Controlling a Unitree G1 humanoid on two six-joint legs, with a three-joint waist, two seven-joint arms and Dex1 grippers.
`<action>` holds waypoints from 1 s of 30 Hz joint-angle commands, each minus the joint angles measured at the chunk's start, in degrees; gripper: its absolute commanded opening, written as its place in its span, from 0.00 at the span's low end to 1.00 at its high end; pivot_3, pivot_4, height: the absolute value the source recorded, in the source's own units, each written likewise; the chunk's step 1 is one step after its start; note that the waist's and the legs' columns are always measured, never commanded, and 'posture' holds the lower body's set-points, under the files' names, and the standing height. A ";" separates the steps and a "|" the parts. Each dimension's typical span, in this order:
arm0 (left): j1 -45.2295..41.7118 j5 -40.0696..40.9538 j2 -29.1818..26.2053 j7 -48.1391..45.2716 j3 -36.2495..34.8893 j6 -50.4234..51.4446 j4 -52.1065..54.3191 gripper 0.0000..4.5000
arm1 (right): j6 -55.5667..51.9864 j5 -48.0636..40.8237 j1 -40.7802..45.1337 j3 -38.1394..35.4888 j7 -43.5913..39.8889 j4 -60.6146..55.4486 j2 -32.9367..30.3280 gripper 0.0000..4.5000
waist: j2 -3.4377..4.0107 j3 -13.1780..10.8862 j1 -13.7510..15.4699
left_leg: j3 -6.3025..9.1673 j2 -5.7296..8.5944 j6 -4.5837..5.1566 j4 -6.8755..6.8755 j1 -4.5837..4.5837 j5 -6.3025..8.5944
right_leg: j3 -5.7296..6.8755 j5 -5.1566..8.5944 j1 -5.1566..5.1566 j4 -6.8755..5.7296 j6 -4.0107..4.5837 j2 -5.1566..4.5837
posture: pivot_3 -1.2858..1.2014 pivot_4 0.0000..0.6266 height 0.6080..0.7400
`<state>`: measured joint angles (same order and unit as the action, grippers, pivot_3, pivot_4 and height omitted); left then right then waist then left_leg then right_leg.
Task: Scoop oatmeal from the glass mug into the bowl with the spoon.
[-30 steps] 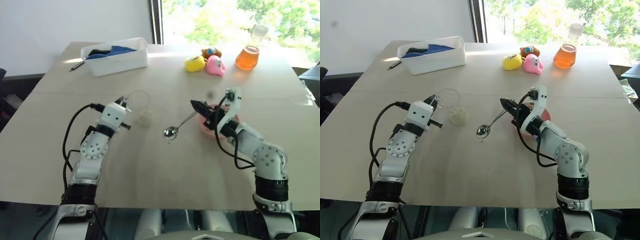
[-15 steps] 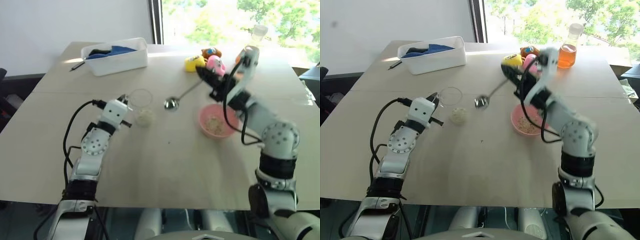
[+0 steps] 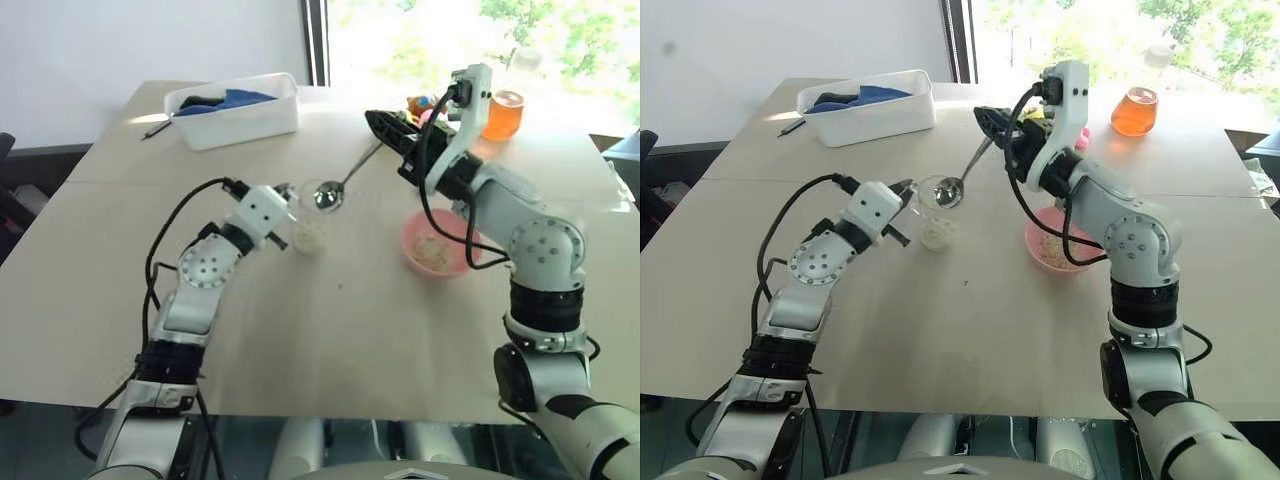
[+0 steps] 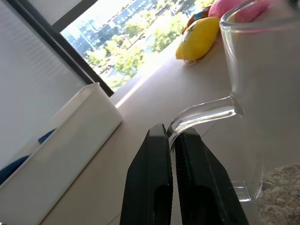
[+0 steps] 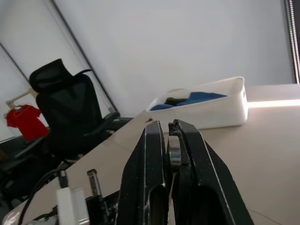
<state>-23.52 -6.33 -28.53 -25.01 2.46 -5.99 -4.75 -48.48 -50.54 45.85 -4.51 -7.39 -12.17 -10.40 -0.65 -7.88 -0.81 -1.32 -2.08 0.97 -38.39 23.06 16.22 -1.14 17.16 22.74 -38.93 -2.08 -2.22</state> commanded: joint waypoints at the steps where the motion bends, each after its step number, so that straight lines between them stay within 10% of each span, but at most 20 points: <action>1: 0.01 0.94 -0.23 -0.89 -0.32 -1.59 2.87 0.00 | 1.03 3.35 -0.25 2.38 -2.62 -1.54 -1.46 0.00 | 0.00 0.00 -0.08 | 0.00 -0.01 0.00 0.00 0.00 0.00 | 0.00 0.00 0.00 0.00 0.00 0.01 | 0.52 0.24 1.00; 30: -2.22 3.07 1.14 -6.42 0.40 6.16 7.61 0.00 | -5.79 14.56 -5.25 11.39 -5.90 -1.88 4.94 0.00 | -0.01 0.00 -0.05 | 0.03 0.00 0.00 -0.02 0.04 0.00 | 0.01 0.00 0.03 0.00 0.00 0.07 | 0.52 0.24 1.00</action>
<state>-24.88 -4.24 -27.54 -31.79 3.51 0.91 -1.17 -52.43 -34.20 41.30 7.68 -13.80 -12.94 -6.56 -0.65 -7.88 -0.86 -1.30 -2.08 0.97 -38.41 23.10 16.22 -1.14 17.16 22.77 -38.93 -2.08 -2.15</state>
